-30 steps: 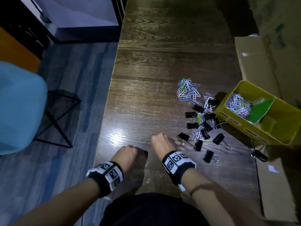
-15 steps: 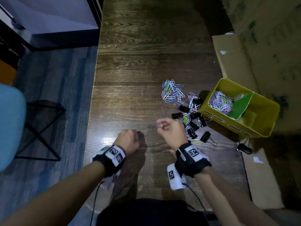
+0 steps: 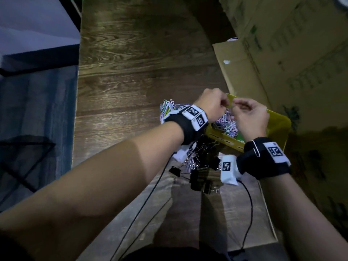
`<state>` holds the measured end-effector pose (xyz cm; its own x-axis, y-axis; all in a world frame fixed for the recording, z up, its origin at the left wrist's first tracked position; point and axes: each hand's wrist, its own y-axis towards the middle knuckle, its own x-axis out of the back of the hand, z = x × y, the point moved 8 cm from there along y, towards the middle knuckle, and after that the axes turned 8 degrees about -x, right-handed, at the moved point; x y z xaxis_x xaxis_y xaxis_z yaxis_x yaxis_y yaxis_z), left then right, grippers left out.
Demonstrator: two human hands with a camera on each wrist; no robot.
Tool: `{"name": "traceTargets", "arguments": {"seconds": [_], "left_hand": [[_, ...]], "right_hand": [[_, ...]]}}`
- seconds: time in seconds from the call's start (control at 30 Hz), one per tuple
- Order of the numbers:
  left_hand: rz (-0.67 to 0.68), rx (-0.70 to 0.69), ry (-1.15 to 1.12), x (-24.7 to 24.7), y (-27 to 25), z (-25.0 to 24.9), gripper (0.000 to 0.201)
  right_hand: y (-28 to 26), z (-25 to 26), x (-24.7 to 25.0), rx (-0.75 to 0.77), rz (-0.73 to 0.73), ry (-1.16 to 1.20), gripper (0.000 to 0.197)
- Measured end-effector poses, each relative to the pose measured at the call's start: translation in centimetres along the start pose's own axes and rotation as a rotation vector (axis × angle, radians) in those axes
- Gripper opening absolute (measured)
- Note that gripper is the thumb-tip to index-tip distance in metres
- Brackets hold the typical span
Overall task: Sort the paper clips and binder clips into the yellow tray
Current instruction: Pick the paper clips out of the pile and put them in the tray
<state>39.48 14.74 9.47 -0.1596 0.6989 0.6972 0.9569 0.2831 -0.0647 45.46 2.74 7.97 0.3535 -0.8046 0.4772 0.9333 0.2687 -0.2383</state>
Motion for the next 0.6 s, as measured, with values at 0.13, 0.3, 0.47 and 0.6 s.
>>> {"name": "traceTargets", "arguments": {"seconds": [0.13,0.3,0.47,0.6], "left_hand": [[0.121,-0.027,-0.020,-2.0,1.3,-0.2,0.028],[-0.092,0.153,-0.271,0.7,-0.7,6.0,0.022],[0.183,0.129,0.131,0.5,-4.7,10.9,0.020],[0.350,0.039,0.180,-3.8,-7.7,12.5,0.037]], "right_hand": [[0.7,-0.7,0.2,0.016,0.118,-0.293,0.033],[-0.9,-0.5,-0.9,0.200,0.203,-0.337,0.024],[-5.0,-0.8,-5.1,0.457,0.414,-0.462,0.020],[-6.8,-1.3,-7.0,0.531,0.452,-0.586,0.026]]}}
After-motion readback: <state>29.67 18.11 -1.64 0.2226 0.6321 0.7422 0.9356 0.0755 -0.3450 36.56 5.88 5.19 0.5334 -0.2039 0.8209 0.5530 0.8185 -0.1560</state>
